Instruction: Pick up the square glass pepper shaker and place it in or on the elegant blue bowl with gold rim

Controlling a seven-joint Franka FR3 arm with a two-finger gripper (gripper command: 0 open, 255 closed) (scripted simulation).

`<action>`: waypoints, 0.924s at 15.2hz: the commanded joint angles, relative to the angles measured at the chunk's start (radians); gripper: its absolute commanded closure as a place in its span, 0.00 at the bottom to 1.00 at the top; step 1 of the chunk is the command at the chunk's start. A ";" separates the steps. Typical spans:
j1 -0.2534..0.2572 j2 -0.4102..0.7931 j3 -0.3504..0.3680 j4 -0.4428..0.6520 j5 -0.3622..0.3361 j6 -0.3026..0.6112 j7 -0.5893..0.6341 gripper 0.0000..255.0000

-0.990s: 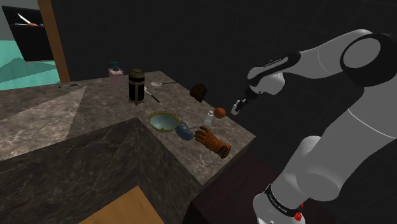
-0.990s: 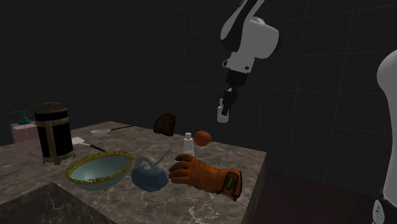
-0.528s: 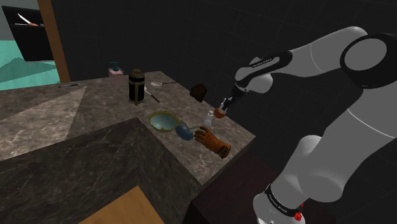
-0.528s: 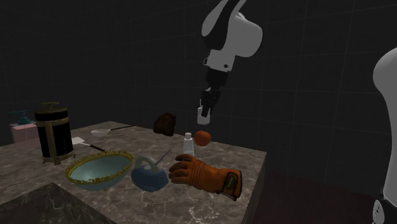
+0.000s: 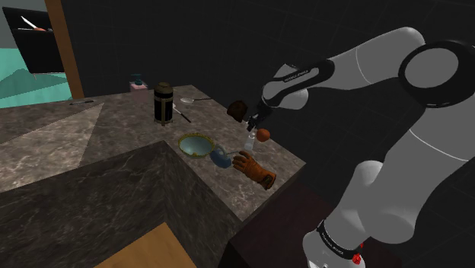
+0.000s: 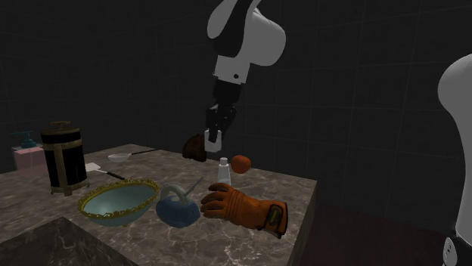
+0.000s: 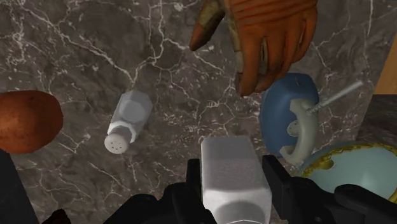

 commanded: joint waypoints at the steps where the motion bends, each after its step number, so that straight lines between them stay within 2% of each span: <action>1: 0.025 0.038 0.025 0.033 0.019 0.002 0.039 1.00; 7: 0.092 0.133 0.091 0.138 0.041 -0.010 0.164 1.00; 14: 0.157 0.269 0.151 0.311 0.063 -0.052 0.295 1.00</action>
